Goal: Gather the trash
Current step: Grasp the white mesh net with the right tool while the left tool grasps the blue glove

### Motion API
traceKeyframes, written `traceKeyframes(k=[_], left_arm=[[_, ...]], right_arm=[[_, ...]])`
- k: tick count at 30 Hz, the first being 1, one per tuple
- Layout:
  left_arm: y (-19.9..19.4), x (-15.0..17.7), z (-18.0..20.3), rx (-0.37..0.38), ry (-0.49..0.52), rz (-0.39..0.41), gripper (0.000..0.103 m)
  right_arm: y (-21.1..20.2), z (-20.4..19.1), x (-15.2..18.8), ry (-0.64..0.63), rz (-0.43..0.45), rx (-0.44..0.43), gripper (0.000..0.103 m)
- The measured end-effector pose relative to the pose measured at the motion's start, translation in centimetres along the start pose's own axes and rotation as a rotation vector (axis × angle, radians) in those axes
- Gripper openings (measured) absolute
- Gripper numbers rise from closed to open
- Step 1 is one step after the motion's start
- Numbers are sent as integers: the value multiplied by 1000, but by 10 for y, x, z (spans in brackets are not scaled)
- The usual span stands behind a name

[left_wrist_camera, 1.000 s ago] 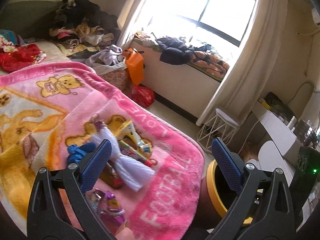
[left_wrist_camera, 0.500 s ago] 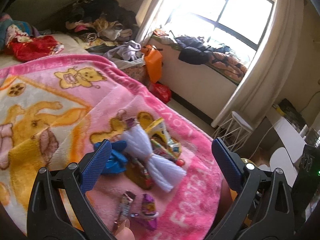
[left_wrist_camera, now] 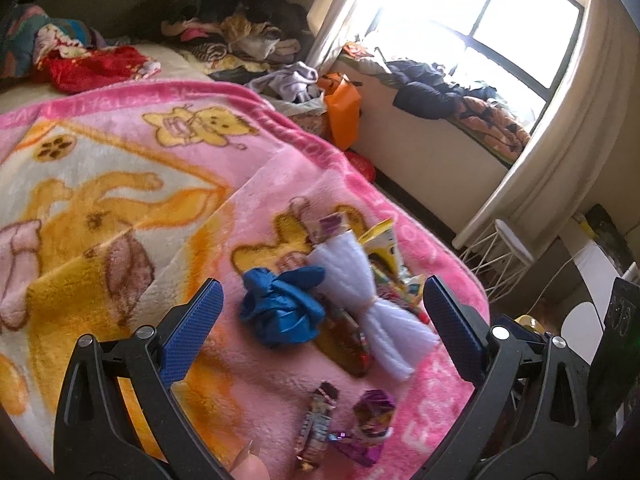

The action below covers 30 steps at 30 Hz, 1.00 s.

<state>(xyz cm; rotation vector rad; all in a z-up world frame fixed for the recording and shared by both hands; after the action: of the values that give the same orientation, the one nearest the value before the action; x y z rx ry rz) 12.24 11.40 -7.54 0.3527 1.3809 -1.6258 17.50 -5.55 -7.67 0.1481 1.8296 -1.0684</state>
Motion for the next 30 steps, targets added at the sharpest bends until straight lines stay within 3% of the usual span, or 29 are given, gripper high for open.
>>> traceKeyframes(k=[8,14,19,21,23,30], left_arm=[[26,9,-10,-9,-9,-88,91],[38,12,-11,-10,-1,-117,82],[49,14,-14,-22,-15,-144,69],[53,14,-15,-27,-23,-154,65],[55,15,-16,-31,-25,-162,59],[61,20,-16,-32,-26,-200,21]], right_arm=[[29,8,7,31,-71,-19,70],[41,12,7,49,-99,-25,63],[51,13,7,50,-121,-39,51],[54,12,8,45,-133,-50,41],[56,10,9,38,-147,-60,26],[48,5,15,23,-141,-83,17]])
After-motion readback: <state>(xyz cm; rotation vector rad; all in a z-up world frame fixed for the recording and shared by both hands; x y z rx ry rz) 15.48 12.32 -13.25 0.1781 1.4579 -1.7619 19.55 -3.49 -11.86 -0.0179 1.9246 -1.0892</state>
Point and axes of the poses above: each gripper's, at about its wrist camera, not at the fingertips, and y roughly the way its jaws point, z to its right, x to its underside, the point moved 2 cm from there along y, roughly the way its jaws point, and after that the axes turned 5 degrees about -x, right-handed, at the moved point
